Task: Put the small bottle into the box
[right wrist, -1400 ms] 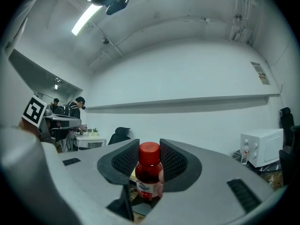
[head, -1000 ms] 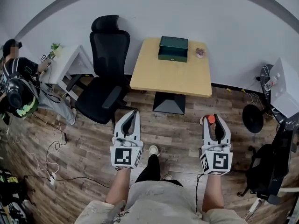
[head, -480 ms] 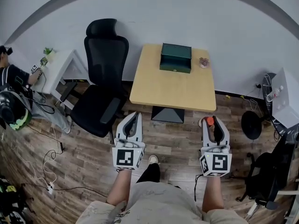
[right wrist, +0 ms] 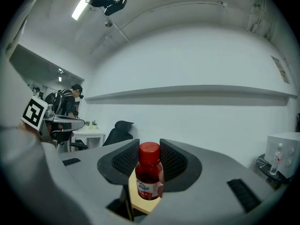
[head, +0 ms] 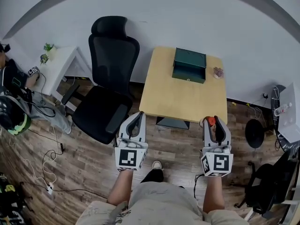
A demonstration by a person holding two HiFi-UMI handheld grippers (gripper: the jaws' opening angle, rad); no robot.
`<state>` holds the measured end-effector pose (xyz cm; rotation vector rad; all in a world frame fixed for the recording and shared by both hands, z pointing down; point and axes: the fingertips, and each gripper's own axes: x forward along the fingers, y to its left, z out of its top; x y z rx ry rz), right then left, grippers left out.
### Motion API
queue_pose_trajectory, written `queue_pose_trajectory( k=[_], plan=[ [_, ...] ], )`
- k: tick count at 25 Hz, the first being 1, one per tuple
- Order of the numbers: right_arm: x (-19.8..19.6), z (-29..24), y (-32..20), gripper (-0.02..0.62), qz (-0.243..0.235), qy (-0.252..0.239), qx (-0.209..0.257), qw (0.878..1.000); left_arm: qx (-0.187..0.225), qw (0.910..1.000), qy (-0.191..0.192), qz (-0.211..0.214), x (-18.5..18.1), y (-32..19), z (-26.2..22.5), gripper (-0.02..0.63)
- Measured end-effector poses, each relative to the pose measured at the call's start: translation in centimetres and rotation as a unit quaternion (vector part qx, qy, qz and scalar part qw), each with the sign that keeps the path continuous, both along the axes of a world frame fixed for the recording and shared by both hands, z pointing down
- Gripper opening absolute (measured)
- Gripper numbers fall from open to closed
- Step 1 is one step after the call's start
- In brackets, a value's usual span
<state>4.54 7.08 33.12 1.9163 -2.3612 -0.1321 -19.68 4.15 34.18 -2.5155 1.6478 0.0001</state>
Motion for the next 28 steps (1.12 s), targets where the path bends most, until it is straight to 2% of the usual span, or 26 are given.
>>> queue_pose_trajectory(
  k=[6, 14, 18, 21, 28],
  plan=[
    [-2.7, -0.4, -4.2, 0.147, -0.008, 0.009, -0.001, 1.000, -0.005, 1.0000, 0.002, 0.000, -2.2, -4.0, 0.2, 0.007],
    [-2.9, 0.0, -6.9, 0.147, -0.005, 0.002, -0.003, 1.000, 0.001, 1.0000, 0.006, -0.001, -2.5, -6.6, 0.0, 0.006],
    [-1.9, 0.3, -8.7, 0.147, -0.007, -0.003, -0.001, 1.000, -0.005, 1.0000, -0.001, 0.002, -1.4, -8.0, 0.4, 0.006],
    [-0.9, 0.2, -10.7, 0.147, -0.011, -0.006, 0.003, 1.000, 0.006, 1.0000, -0.003, 0.002, -0.2, -9.5, 0.0, 0.006],
    [3.0, -0.2, -16.6, 0.147, -0.026, -0.011, 0.010, 1.000, 0.011, 0.9999, -0.007, -0.009, 3.9, -15.1, -0.9, 0.006]
  ],
)
